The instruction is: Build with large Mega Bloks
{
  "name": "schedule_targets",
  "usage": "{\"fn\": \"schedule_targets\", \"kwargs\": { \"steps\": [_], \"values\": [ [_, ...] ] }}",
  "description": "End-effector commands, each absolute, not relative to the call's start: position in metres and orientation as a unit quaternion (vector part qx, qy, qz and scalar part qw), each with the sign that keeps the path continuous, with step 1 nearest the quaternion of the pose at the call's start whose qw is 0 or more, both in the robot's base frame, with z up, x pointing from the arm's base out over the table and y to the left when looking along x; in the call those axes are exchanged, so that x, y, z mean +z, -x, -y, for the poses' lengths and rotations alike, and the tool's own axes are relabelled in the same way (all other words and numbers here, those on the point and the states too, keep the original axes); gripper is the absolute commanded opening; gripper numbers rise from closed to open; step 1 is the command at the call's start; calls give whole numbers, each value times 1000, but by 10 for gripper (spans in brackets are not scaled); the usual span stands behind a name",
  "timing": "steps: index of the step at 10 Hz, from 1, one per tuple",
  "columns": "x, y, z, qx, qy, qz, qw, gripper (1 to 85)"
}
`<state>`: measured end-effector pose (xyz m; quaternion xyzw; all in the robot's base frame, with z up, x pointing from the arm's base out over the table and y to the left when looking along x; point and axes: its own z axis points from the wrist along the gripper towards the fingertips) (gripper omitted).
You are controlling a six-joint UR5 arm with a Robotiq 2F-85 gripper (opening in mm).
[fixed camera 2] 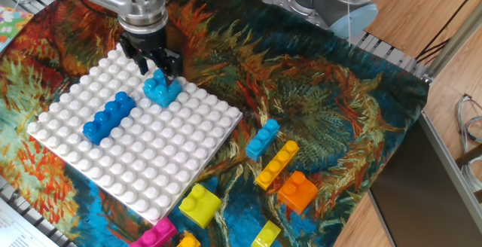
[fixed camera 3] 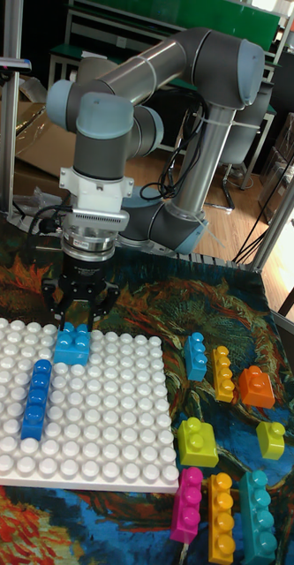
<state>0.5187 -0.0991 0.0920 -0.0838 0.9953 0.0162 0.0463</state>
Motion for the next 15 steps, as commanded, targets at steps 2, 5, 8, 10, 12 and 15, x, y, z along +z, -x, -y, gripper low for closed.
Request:
{"fn": "schedule_targets", "kwargs": {
  "steps": [2, 5, 8, 10, 12, 15],
  "values": [
    [103, -516, 92, 41, 54, -997, 42, 13],
    [89, -520, 96, 41, 59, -996, 46, 13],
    [83, -522, 92, 39, 56, -997, 46, 13],
    [76, -525, 87, 37, 52, -997, 49, 13],
    [76, -526, 87, 33, 52, -997, 47, 13],
    [70, -529, 87, 36, 56, -996, 51, 13]
  ]
}}
